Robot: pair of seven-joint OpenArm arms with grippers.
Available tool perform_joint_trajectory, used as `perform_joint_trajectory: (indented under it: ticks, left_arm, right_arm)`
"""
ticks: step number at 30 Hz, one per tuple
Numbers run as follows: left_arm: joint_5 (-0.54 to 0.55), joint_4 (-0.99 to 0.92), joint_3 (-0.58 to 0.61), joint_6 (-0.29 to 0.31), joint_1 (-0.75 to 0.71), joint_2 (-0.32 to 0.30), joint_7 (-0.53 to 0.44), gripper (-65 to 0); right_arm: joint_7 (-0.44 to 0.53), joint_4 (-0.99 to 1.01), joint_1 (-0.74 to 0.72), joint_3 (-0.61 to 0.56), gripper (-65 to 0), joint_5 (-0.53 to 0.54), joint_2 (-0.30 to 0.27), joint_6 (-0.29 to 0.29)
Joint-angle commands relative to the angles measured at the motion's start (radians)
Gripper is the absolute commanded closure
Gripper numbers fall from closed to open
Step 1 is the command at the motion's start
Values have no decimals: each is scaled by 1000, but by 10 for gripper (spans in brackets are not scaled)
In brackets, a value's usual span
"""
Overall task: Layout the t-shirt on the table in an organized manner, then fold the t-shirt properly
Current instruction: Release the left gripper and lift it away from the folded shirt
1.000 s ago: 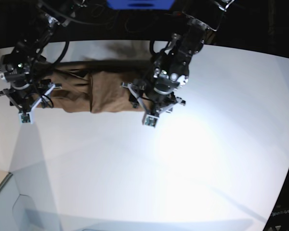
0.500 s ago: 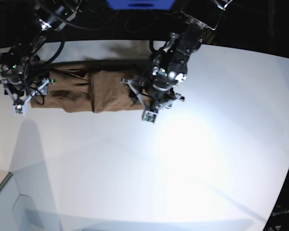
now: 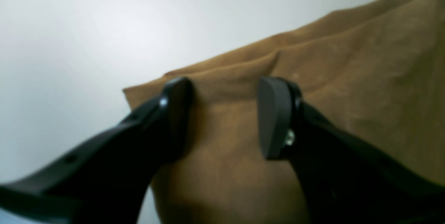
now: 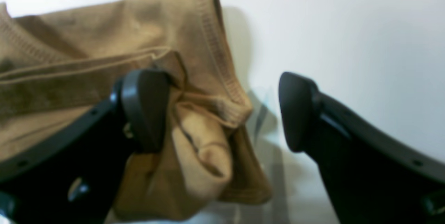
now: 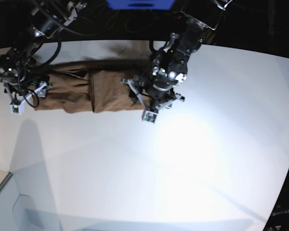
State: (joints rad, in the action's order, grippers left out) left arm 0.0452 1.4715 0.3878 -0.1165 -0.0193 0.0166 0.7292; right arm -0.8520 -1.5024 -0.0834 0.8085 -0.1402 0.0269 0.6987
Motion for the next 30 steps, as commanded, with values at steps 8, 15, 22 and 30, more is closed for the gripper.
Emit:
perform_joint_trajectory:
  ticks: [8,15,22,30]
  left_arm:
    - [-1,22,1,1,8,7,-4,-307]
    - [-1,24,-3,1,8,12,-3,-307]
    - [-1,61,-6,1,15,13,-3,-307]
    - [-1,234,-10,-4,-1,0,10,-307]
  right_arm:
    - [-25,4,20,38,-490,175,-3,-1]
    - [-26,6,15,28,-284,172,-3,-1]
    - [-26,6,44,-56,-10,170,-5,-1]
    - [-26,-4,38,-71,0,170,-5,-1]
